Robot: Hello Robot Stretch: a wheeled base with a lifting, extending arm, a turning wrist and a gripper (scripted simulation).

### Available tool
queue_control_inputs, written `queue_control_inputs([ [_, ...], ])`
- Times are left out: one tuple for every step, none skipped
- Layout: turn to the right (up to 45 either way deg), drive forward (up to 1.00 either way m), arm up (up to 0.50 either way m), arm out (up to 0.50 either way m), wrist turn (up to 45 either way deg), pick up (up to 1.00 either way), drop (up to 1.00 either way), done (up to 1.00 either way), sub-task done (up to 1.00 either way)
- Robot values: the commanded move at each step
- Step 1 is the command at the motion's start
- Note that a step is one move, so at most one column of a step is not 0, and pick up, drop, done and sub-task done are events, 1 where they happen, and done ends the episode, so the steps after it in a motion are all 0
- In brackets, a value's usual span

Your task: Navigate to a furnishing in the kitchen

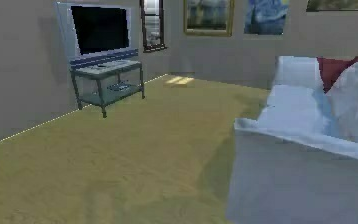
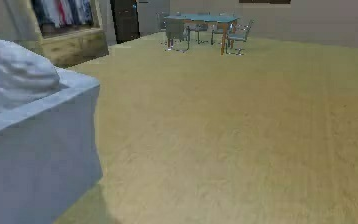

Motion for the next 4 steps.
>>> queue_control_inputs([
  [45.0, 0.0, 0.0, 0.0, 0.0, 0.0, 0.0, 0.0, 0.0],
  [45.0, 0.0, 0.0, 0.0, 0.0, 0.0, 0.0, 0.0, 0.0],
  [45.0, 0.0, 0.0, 0.0, 0.0, 0.0, 0.0, 0.0, 0.0],
  [6.0, 0.0, 0.0, 0.0, 0.0, 0.0, 0.0, 0.0, 0.0],
])
